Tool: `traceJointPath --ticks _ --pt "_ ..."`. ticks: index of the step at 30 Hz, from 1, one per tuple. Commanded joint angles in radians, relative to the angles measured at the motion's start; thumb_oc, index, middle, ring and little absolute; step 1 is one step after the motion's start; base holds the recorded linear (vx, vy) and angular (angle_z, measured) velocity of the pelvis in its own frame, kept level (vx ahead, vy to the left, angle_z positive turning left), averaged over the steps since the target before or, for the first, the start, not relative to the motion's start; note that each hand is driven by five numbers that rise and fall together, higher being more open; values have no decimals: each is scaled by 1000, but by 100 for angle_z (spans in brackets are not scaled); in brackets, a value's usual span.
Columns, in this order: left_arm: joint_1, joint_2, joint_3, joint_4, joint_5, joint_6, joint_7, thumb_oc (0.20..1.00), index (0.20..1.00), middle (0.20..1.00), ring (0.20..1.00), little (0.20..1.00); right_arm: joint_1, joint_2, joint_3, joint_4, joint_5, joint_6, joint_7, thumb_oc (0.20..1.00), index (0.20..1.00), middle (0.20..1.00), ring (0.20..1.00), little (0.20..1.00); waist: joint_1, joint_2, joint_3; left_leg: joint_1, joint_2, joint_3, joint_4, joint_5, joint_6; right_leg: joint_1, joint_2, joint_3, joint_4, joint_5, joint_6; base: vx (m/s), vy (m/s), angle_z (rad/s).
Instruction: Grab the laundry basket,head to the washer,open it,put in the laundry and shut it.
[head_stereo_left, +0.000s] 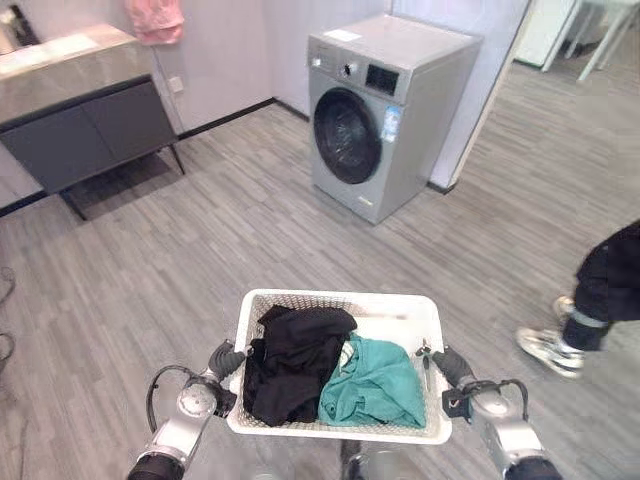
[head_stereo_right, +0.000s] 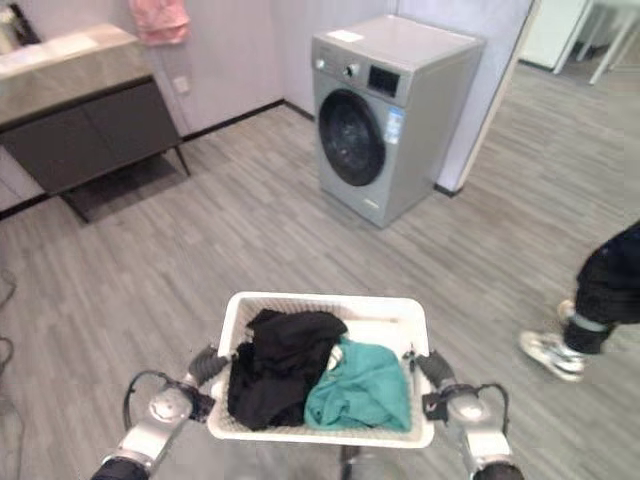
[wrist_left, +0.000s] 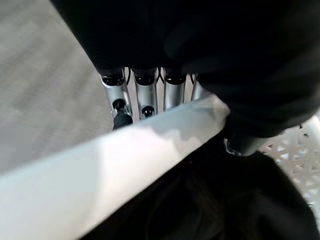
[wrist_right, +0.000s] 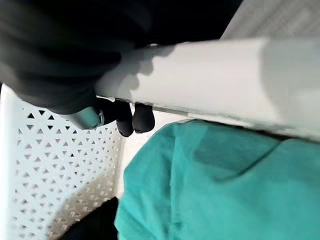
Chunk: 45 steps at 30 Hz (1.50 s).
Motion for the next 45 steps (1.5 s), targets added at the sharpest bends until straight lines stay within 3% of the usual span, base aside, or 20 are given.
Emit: traceJointPath --ticks 1,4,5,8,10,11,15,18,20,22,24,25,28,29,32,45 --pt "-30 138 168 -35 -60 -12 84 200 200 200 200 200 20 -133 -133 -77 48 -51 -70 200 200 200 200 200 24 -22 14 11 26 80 -199 -29 -36 84 -51 42 -139 54 166 258 -73 -60" --pt "-41 131 160 -33 -57 -16 82 200 200 200 200 200 27 -133 -138 -80 49 -59 -69 200 200 200 200 200 36 -25 21 -29 17 157 -465 -36 -64 126 -59 32 -151 34 184 270 1 -24" --pt "-49 126 154 -20 -55 -20 84 200 200 200 200 200 25 -132 -137 -75 47 -63 -71 200 200 200 200 200 44 -32 24 -27 -10 175 -596 -32 -64 147 -70 35 -160 26 193 298 71 -9" --pt "-56 115 143 1 -59 -22 87 200 200 200 200 200 16 -120 -127 -55 45 -76 -72 200 200 200 200 200 73 -18 21 -38 -96 114 -844 4 -80 191 -59 47 -161 -1 202 311 90 -27" --pt "-50 113 139 7 -65 -25 83 200 200 200 200 200 6 -110 -119 -47 36 -83 -74 200 200 200 200 200 85 -7 19 -55 -130 67 -932 25 -88 210 -50 63 -157 -19 201 369 102 -34" --pt "-44 114 135 17 -68 -28 84 200 200 200 200 200 -14 -104 -108 -33 31 -90 -79 200 200 200 200 200 95 -1 15 -65 -149 42 -935 33 -90 230 -48 84 -150 -36 197 311 96 -60" --pt "-33 116 127 28 -66 -30 76 200 200 200 200 200 -26 -82 -95 -31 36 -95 -71 200 200 200 200 200 106 8 -19 -25 -156 16 -933 41 -75 256 -45 119 -127 -75 202 322 142 -59" --pt "-36 126 111 25 -75 -32 81 200 200 200 200 200 -24 -59 -92 -22 67 -100 -68 200 200 200 200 200 110 -8 -36 -27 -179 44 -859 -8 -49 261 -72 131 -47 -91 219 347 200 -41" --pt "-55 133 95 36 -73 -30 78 200 200 200 200 200 -14 -49 -89 -19 58 -103 -66 200 200 200 200 200 112 -24 -52 4 -216 52 -841 -62 -11 236 -99 131 92 -40 261 262 185 -6" --pt "-66 153 80 25 -68 -28 72 200 200 200 200 200 -26 -49 -87 -18 60 -96 -60 200 200 200 200 200 92 -15 -37 37 -226 61 -840 -85 18 126 -113 158 310 78 317 160 224 3" --pt "-68 161 77 18 -66 -25 73 200 200 200 200 200 -36 -38 -89 -17 74 -99 -62 200 200 200 200 200 75 7 -21 69 -221 60 -843 -104 37 52 -110 169 417 94 327 109 185 -15" --pt "-69 164 83 17 -67 -23 71 200 200 200 200 200 -43 -32 -90 -8 86 -94 -54 200 200 200 200 200 65 15 -17 101 -221 64 -856 -117 44 16 -131 152 405 60 315 143 132 -19" --pt "-63 177 105 1 -80 -35 64 200 200 200 200 200 -56 -44 -90 14 101 -90 -41 200 200 200 200 200 64 33 -25 136 -199 82 -880 -147 25 -6 -219 42 169 -9 288 161 1 1" --pt "-59 178 104 2 -75 -36 65 200 200 200 200 200 -61 -53 -91 37 115 -90 -40 200 200 200 200 200 55 36 -17 154 -190 71 -883 -155 11 -40 -249 25 60 47 293 136 -105 -5" --pt "-77 165 100 24 -60 -42 80 200 200 200 200 200 -41 -40 -104 21 153 -94 -30 200 200 200 200 200 51 11 -23 165 -214 63 -881 -172 14 13 -239 75 -27 57 301 113 -69 6" --pt "-45 116 102 18 -67 -53 79 200 200 200 200 200 17 -67 -159 11 140 -111 -33 200 200 200 200 200 46 11 -68 203 -181 49 -954 -153 -23 106 -210 15 -127 32 296 48 -60 4"
